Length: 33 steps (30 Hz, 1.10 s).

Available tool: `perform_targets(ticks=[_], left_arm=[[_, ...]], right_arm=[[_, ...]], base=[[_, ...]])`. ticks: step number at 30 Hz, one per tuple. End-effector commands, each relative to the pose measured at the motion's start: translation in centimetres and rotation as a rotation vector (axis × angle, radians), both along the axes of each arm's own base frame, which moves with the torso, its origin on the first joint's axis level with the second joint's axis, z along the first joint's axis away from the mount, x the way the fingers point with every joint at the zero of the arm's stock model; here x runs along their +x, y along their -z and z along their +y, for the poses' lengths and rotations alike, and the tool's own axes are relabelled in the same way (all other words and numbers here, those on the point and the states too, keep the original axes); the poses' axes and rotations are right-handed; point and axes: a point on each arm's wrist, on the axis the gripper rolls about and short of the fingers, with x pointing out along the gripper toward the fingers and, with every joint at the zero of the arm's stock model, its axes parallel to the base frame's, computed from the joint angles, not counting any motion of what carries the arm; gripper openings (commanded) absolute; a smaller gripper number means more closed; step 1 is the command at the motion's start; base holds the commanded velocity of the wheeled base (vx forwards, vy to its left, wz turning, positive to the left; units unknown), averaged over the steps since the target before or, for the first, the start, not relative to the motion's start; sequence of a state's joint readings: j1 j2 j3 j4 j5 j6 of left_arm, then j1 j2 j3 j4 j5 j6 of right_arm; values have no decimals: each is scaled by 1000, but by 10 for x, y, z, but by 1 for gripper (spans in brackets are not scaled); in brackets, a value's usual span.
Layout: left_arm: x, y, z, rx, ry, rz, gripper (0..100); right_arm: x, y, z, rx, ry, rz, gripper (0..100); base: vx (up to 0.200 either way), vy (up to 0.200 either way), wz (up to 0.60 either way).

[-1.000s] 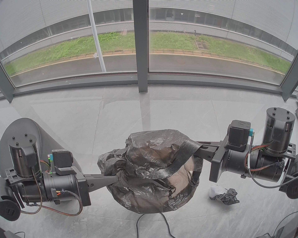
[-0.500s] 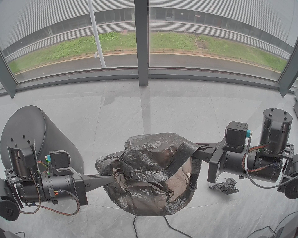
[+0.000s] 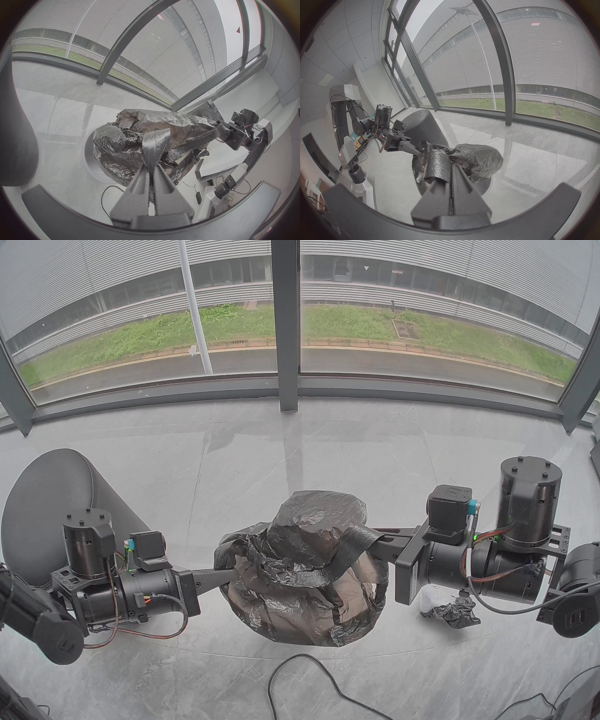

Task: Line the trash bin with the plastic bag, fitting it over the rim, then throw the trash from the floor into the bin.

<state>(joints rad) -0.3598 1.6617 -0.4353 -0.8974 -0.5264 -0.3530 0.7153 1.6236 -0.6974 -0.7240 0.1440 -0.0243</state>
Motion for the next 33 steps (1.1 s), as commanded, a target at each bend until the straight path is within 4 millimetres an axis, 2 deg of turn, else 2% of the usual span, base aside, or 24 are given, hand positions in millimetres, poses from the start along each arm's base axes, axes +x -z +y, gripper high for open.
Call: perform_targets(ticks=[1,5,11,15,17,20,24,28,33], left_arm=[[15,44,-6,37,10,126,0],[9,49,-4,36,5,164,0],[-3,76,4,73,-12,296,0],[3,86,4,79,-23,313,0],[11,93,5,76,-35,302,0],[37,106,2,43,-59,223,0],[61,110,-6,-45,-73,57,0],[55,115,-7,-65,-70,65,0],[41,115,1,-47,-81,102,0]], right_arm=[[14,28,12,-61,-6,72,0],[20,37,20,-79,-12,92,0],[5,54,29,-140,-69,201,0],[6,68,34,-176,-86,280,0],[11,75,37,-190,-83,296,0],[29,87,45,-196,-59,308,0],[65,85,46,-159,15,278,0],[82,85,40,-145,58,271,0],[81,90,41,-153,53,285,0]], base=[[0,0,0],[0,0,0],[0,0,0],[0,0,0],[0,0,0],[0,0,0],[0,0,0],[0,0,0],[0,0,0]])
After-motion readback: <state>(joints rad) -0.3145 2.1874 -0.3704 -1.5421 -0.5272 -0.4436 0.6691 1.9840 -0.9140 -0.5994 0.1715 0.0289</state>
